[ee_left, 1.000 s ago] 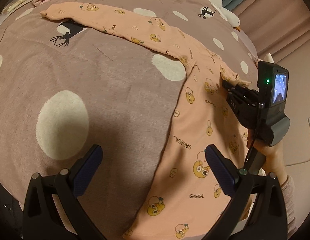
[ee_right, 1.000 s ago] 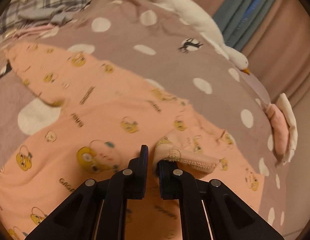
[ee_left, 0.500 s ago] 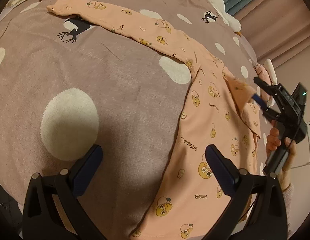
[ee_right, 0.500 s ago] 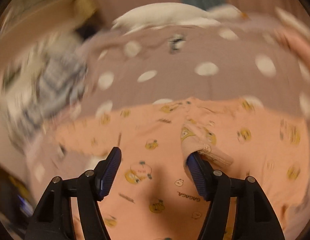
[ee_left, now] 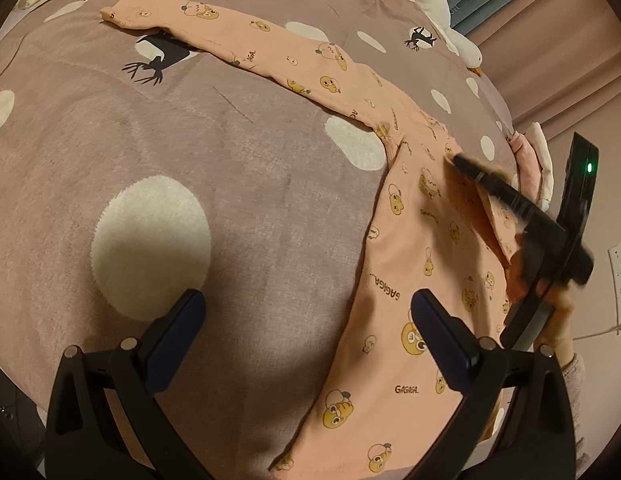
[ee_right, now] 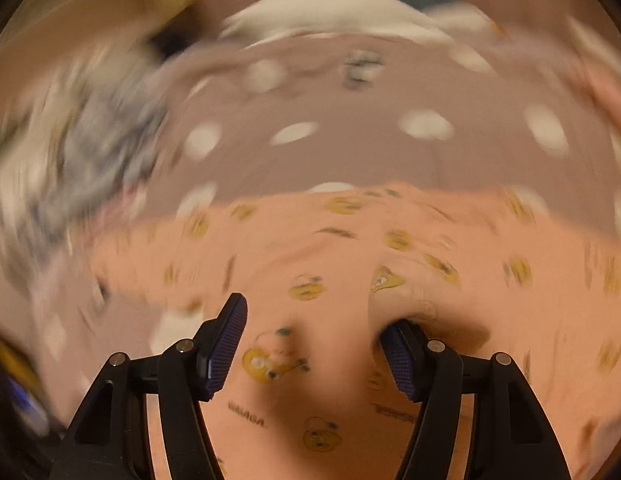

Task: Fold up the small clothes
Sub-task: 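Carry the held sleeve across the shirt body with the right gripper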

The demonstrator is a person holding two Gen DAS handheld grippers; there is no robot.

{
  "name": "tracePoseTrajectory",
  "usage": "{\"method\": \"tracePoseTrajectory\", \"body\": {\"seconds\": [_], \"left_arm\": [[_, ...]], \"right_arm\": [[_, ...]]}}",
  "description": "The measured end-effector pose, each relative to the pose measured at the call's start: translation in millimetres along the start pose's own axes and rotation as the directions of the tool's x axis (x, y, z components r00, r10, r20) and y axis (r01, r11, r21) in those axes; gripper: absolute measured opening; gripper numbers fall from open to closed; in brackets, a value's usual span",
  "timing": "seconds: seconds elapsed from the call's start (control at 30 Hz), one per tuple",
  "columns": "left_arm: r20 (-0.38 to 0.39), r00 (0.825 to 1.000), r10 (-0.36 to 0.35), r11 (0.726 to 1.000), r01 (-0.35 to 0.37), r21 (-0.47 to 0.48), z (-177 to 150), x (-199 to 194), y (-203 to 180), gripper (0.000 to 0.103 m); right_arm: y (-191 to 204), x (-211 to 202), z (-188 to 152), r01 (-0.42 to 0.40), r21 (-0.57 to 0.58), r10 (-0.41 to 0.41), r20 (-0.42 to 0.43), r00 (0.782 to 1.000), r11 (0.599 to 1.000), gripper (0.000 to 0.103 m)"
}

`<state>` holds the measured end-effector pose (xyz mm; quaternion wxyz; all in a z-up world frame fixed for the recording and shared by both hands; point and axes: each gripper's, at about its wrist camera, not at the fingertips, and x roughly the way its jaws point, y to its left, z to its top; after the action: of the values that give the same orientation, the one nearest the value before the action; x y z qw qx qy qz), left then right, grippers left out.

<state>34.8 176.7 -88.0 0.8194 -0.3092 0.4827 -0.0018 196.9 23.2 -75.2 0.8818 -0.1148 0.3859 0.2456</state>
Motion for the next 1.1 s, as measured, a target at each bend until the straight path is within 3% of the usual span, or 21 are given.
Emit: {"method": "tracePoseTrajectory", "body": {"seconds": [0.1,0.23,0.3,0.4,0.53,0.77,0.97,1.1], "left_arm": [[0.008,1.0,0.0,1.0,0.0,-0.012,2,-2,3,0.103],[0.011,1.0,-0.006,1.0,0.007,-0.022,2,-2,6,0.103],[0.013,1.0,-0.009,1.0,0.009,-0.02,2,-3,6,0.103],[0.014,1.0,-0.017,1.0,0.017,-0.022,1,-4,7,0.103],[0.017,1.0,-0.021,0.999,0.022,-0.028,3,-5,9,0.103],[0.029,0.999,-0.016,0.999,0.017,-0.04,5,-8,14,0.103],[0.038,0.999,-0.018,0.998,0.02,-0.057,8,-10,20,0.103],[0.036,0.999,-0.025,0.998,0.027,-0.061,9,-10,23,0.103]], "right_arm": [[42,6,-17,-0.018,-0.251,-0.001,-0.078,0.997,0.968,0.067],[53,11,-42,-0.001,-0.396,-0.054,-0.127,0.99,0.918,0.067],[38,8,-39,-0.031,-0.318,-0.013,-0.135,0.991,0.948,0.067],[1,-2,-24,-0.098,-0.076,0.091,-0.088,0.992,0.992,0.067],[-30,-5,-20,-0.116,0.158,0.122,-0.029,0.992,0.981,0.067],[5,19,-16,-0.093,0.104,0.099,-0.05,0.994,0.99,0.061],[19,53,-7,-0.011,0.069,0.019,-0.108,0.994,0.998,0.036],[13,56,-3,0.011,0.093,-0.002,-0.095,0.995,0.996,0.013]]}}
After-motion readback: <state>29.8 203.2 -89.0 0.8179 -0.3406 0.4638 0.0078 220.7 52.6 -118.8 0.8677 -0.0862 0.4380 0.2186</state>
